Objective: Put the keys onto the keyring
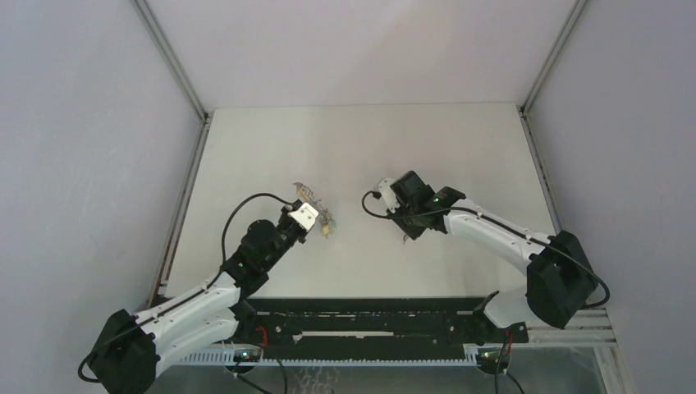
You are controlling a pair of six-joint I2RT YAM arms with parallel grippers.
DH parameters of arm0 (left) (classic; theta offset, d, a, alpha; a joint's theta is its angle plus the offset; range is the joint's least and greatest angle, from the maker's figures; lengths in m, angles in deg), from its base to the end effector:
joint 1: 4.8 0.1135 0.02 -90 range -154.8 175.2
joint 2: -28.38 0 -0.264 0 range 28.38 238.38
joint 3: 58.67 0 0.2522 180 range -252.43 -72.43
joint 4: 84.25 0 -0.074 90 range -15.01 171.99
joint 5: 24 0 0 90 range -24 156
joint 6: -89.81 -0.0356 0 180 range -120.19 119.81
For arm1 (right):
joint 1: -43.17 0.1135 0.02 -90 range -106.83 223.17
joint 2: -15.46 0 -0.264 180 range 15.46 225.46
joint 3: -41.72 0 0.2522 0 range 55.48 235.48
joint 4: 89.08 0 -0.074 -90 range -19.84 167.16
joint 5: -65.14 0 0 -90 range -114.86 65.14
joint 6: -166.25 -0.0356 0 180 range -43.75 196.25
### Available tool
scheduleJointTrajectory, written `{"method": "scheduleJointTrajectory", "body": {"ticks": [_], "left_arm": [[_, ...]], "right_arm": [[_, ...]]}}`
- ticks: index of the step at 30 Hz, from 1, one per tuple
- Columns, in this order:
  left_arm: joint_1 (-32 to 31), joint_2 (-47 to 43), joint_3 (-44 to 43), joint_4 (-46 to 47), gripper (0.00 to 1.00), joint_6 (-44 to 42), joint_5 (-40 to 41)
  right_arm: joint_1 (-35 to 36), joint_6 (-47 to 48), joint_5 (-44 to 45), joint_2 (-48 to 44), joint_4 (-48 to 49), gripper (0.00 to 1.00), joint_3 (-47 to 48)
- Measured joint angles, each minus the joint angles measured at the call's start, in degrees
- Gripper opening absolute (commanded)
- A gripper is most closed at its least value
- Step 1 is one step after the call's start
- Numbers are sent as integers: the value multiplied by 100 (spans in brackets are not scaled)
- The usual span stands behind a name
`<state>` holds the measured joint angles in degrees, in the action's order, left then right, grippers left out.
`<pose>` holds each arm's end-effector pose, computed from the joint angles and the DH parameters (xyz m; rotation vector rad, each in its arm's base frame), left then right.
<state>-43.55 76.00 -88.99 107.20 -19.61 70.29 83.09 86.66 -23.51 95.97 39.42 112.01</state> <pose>0.1512 -0.1180 0.2224 0.7648 1.4915 -0.1921 0.2127 0.1769 0.2326 -1.1218 2.4063 0.1401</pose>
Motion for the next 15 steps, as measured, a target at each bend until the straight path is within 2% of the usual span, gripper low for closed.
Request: {"method": "scheduleJointTrajectory", "body": {"ticks": [6,15], "left_arm": [[0,-7,0,0,0,0,2],[4,-46,0,2,0,-4,42]], "right_arm": [[24,-9,538,575,-680,0,260],[197,227,592,1668,-442,0,887]]}}
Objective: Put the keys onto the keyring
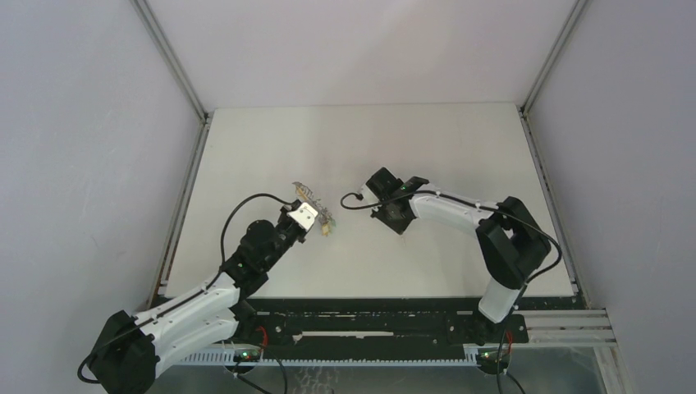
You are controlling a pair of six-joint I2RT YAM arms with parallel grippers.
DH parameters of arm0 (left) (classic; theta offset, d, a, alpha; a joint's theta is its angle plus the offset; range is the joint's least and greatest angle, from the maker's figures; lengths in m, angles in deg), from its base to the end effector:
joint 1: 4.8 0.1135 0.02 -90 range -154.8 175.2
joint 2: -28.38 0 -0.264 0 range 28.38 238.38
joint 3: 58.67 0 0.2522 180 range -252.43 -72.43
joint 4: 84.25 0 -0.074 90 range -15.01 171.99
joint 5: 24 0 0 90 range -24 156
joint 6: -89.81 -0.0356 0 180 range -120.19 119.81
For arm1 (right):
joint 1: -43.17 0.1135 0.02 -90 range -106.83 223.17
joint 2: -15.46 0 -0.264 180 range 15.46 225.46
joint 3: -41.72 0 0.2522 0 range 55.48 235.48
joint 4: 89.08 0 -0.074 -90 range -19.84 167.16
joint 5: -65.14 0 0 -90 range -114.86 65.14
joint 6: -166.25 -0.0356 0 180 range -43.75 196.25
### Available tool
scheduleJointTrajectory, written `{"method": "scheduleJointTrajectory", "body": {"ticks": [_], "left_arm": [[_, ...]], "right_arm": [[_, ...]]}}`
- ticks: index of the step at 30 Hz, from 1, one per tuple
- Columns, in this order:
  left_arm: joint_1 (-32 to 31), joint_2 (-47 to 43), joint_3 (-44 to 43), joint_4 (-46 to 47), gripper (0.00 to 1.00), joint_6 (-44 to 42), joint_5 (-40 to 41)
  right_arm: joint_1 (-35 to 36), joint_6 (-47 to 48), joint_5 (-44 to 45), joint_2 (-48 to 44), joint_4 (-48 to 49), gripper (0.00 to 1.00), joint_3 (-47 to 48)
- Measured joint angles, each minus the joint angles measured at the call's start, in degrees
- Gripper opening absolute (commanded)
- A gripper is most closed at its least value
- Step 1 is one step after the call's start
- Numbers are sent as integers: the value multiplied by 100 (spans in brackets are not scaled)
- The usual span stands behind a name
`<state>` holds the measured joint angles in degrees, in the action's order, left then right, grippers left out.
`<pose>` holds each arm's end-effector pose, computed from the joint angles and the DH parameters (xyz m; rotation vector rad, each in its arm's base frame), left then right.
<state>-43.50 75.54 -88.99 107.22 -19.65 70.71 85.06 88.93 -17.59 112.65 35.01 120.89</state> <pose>0.1508 -0.1171 0.2238 0.7554 1.4866 -0.1860 0.2436 0.2124 0.1924 -1.2782 2.5337 -0.0734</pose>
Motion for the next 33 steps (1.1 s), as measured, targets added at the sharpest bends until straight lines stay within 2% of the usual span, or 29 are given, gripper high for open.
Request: {"method": "scheduleJointTrajectory", "body": {"ticks": [11,27,33], "left_arm": [[0,-4,0,0,0,0,11],[0,-4,0,0,0,2,-26],[0,-4,0,0,0,2,-46]], "right_arm": [[74,195,-293,951,568,0,570],[127,258,-793,940,807,24,634],[13,256,-1056,356,1012,27,326]]}}
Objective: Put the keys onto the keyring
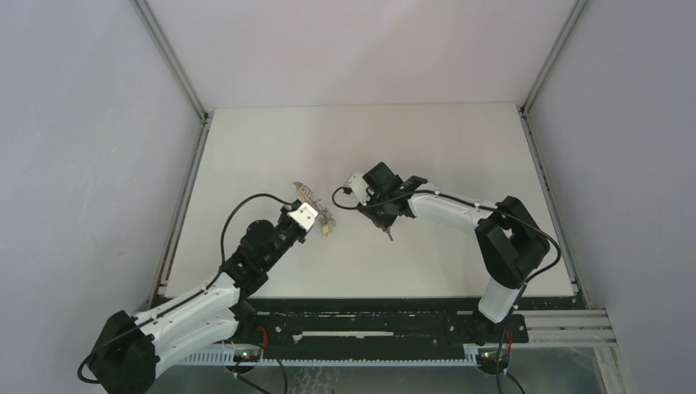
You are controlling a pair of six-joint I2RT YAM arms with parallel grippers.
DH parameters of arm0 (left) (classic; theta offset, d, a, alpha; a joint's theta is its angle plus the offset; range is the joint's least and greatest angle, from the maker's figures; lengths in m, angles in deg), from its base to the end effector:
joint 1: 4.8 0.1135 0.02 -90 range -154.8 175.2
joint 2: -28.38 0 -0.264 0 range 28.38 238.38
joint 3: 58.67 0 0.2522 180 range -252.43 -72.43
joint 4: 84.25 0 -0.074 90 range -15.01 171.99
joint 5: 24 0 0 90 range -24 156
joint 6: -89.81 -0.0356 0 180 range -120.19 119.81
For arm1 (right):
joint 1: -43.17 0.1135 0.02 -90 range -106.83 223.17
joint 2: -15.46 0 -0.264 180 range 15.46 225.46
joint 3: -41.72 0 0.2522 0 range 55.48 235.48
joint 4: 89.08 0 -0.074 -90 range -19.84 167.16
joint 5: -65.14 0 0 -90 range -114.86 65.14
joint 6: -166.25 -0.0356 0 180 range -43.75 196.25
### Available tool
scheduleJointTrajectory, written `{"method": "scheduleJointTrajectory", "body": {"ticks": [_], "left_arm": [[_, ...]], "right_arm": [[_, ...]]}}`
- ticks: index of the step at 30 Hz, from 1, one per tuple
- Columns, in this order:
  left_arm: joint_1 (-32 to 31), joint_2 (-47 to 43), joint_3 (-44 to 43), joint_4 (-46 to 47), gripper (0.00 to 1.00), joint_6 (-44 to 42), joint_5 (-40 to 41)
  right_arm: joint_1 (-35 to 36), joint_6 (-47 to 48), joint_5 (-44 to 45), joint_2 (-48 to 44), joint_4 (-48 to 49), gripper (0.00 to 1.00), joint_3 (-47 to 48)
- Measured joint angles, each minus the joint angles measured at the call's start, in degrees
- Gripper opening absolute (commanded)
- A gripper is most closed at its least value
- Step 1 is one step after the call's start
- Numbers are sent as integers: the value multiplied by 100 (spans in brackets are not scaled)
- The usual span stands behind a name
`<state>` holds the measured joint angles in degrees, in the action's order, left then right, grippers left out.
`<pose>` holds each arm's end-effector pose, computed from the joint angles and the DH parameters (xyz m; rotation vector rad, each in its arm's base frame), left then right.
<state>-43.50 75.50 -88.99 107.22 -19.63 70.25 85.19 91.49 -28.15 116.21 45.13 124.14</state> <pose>0.1506 -0.1173 0.2239 0.7603 1.4837 -0.1930 0.2635 0.2401 0.1950 -1.3127 2.3674 0.2197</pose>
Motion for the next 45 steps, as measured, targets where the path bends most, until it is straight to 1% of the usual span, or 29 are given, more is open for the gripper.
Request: {"method": "scheduleJointTrajectory", "body": {"ticks": [3,9,11,15,22,29,35,45], "left_arm": [[0,0,0,0,0,0,-13],[0,0,0,-2,0,0,-37],[0,0,0,-2,0,0,-44],[0,0,0,-2,0,0,-55],[0,2,0,-2,0,0,-116],[0,13,0,-2,0,0,-155],[0,26,0,-4,0,0,-168],[0,59,0,-2,0,0,-192]], "right_arm": [[-83,-4,-72,-304,212,26,-284],[-267,-103,-214,-350,682,26,-892],[-422,-260,-437,-372,890,26,-1165],[-695,-490,-782,-479,1119,26,-1355],[-1451,-1189,-1856,-579,1668,25,-1388],[-1766,-1604,-2573,-350,1958,23,-1388],[-1834,-1792,-2887,44,1974,23,-1388],[-1873,-1923,-3010,140,1989,23,-1386]]}}
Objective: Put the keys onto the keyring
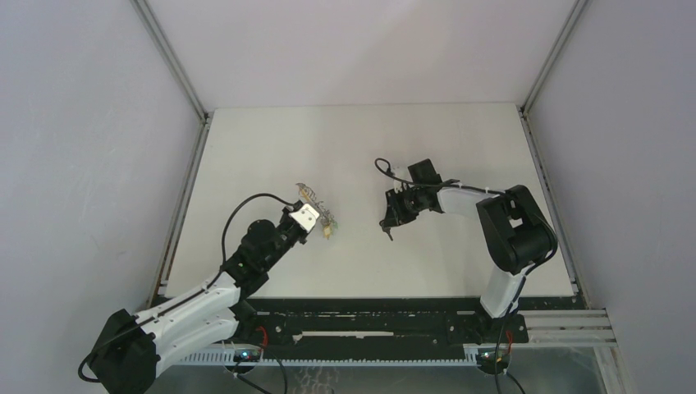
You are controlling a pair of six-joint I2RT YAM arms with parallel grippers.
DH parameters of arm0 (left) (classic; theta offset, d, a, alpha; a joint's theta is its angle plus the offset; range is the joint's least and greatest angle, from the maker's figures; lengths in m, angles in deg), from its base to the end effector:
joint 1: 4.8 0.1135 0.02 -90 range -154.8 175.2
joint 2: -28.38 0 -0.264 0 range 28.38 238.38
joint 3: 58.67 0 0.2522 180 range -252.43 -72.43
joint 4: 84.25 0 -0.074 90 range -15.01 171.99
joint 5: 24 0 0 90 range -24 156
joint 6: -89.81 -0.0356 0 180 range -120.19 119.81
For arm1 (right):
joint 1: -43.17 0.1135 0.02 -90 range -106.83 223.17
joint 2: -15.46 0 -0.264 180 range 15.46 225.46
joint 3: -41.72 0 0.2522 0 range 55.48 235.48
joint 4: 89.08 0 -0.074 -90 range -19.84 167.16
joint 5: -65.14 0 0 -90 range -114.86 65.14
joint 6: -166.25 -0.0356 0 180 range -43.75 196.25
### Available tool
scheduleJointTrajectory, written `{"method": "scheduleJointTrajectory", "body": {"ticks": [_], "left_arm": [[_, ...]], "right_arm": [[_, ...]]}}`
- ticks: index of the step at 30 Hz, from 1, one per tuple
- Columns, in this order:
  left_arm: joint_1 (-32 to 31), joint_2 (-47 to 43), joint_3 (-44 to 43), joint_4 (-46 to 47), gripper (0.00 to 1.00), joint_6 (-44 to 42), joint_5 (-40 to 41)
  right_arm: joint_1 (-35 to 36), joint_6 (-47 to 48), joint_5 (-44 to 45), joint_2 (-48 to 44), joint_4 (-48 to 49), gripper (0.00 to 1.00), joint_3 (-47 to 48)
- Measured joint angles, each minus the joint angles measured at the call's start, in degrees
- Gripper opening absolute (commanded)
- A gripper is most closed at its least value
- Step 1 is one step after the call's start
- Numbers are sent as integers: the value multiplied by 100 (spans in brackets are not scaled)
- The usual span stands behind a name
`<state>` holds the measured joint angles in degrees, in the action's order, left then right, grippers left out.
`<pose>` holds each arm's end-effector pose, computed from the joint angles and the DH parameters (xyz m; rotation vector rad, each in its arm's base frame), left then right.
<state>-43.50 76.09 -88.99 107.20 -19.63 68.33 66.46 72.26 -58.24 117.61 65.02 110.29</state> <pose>0.1508 -0.1189 0.2221 0.7888 1.4823 -0.2195 0.3030 0.1518 0.1427 -0.6484 2.5390 0.9290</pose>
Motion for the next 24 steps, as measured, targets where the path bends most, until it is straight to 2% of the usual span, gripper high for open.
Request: {"method": "scheduleJointTrajectory", "body": {"ticks": [24], "left_arm": [[0,-2,0,-2,0,0,-2]], "right_arm": [[-28,-101,138,55,101,24,17]]}}
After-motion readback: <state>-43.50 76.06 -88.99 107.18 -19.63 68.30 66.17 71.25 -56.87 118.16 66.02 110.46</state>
